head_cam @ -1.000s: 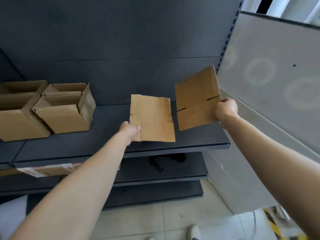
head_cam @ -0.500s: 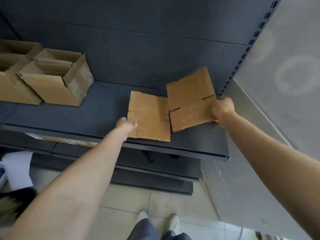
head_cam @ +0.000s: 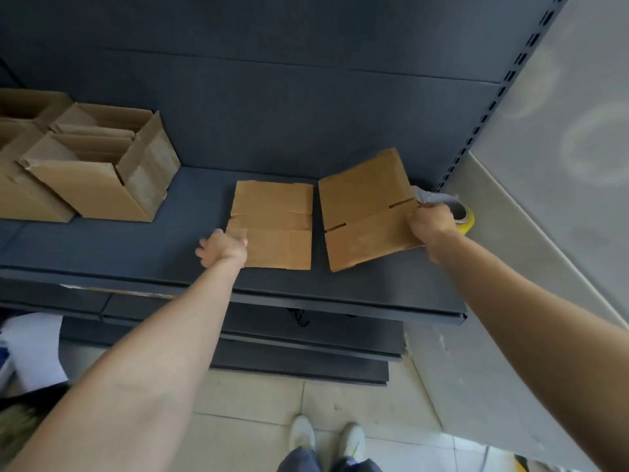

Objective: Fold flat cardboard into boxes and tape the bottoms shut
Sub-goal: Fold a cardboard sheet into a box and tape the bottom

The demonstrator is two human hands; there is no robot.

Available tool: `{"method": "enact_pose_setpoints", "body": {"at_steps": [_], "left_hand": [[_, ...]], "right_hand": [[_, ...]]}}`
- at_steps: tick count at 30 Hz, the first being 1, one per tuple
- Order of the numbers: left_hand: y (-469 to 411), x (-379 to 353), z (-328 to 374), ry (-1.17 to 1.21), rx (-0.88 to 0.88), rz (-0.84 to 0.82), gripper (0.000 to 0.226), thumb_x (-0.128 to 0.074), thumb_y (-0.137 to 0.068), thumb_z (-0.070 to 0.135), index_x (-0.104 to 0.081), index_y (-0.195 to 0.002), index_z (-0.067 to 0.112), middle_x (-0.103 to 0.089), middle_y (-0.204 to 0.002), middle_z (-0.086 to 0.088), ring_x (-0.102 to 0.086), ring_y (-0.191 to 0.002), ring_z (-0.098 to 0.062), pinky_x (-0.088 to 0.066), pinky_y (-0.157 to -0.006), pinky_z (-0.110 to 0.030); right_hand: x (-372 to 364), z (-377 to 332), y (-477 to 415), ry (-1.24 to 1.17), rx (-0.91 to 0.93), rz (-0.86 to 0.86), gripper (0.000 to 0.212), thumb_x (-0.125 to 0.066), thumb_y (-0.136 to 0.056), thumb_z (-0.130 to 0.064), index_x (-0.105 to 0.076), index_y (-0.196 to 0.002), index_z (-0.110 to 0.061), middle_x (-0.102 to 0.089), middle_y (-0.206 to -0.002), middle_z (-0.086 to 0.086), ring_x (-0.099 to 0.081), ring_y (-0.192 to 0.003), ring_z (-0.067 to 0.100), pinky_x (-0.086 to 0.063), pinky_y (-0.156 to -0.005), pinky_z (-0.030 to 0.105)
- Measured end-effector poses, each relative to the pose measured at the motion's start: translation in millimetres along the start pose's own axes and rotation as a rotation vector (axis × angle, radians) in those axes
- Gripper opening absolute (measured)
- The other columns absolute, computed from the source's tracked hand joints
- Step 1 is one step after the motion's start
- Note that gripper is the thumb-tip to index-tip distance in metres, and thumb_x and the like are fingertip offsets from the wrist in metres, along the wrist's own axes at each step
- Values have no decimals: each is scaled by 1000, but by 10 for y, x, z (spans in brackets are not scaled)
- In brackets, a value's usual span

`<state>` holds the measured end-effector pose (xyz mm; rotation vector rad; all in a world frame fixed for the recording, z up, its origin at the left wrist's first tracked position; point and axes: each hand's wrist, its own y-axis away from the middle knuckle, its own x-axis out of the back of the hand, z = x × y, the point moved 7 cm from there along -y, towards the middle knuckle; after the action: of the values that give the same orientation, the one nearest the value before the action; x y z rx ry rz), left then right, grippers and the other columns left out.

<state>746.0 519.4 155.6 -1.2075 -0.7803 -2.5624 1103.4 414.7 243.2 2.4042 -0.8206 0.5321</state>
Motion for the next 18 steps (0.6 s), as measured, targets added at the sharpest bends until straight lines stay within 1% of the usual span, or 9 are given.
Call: {"method": "enact_pose_setpoints", "body": {"at_steps": [2, 3, 5, 7, 10, 12, 14, 16, 18], "left_hand": [[26, 69, 163, -106, -87, 60, 50, -62, -90, 29, -47, -133, 9, -36, -143, -16, -33, -130, -36, -33, -104, -46], [96, 50, 297, -77, -150, 38, 51, -62, -91, 29, -45, -135, 10, -35, -143, -15, -32, -131, -35, -32, -104, -46], [281, -40, 595, 36, -301, -61, 50, -60, -92, 29, -43, -136, 12, -38, -143, -12, -37, -130, -31, -36, -101, -42], [508, -101, 929, 183, -429, -172, 50, -58, -94, 28, -40, -138, 12, -39, -144, -8, -43, -128, -26, -37, -95, -32], [852, -86, 1376, 362, -538, -276, 59, -58, -93, 32, -33, -143, 14, -34, -146, -4, -40, -130, -21, -33, -93, -27], [1043, -47, 1563, 450, -539, -324, 69, -60, -92, 37, -25, -148, 16, -27, -150, -2, -36, -133, -20, -32, -95, -27], [1152, -77, 1640, 487, -494, -374, 77, -59, -90, 43, -19, -150, 17, -23, -154, -2, -34, -136, -20, -32, -94, -28], [1236, -136, 1630, 472, -434, -428, 77, -59, -90, 45, -21, -149, 14, -25, -153, -4, -35, -134, -21, -31, -93, -29], [1282, -204, 1579, 443, -399, -444, 69, -60, -91, 41, -29, -144, 9, -33, -147, -5, -41, -124, -20, -32, -90, -29]], "right_hand": [[10, -27, 17, 21, 12, 4, 35, -46, -94, -5, -55, -128, -2, -59, -123, 13, -55, -118, 32, -47, -88, 35], [22, -64, 62, 48, 20, 2, 36, -45, -96, -5, -53, -130, -3, -57, -121, 9, -54, -117, 31, -45, -89, 35], [58, -152, 85, 82, 91, 5, 35, -44, -96, -6, -55, -129, -8, -57, -119, 8, -54, -107, 28, -46, -87, 35], [121, -292, 116, 144, 191, 24, 32, -46, -93, -8, -62, -121, -13, -61, -112, 5, -54, -95, 21, -46, -78, 31], [203, -483, 166, 287, 351, 11, 31, -47, -88, -7, -68, -108, -15, -65, -102, 1, -57, -94, 18, -41, -77, 24], [225, -554, 215, 374, 415, -33, 34, -46, -86, -4, -70, -108, -15, -65, -101, -1, -56, -94, 15, -41, -78, 22], [240, -562, 243, 451, 435, -77, 33, -49, -89, -5, -69, -112, -17, -66, -106, -1, -57, -98, 16, -44, -81, 23], [244, -517, 237, 479, 418, -117, 32, -51, -92, -6, -67, -118, -17, -65, -117, 0, -57, -109, 18, -43, -88, 22], [243, -463, 251, 436, 394, -171, 33, -51, -95, -4, -63, -124, -12, -61, -126, 3, -52, -120, 18, -33, -88, 12]]}}
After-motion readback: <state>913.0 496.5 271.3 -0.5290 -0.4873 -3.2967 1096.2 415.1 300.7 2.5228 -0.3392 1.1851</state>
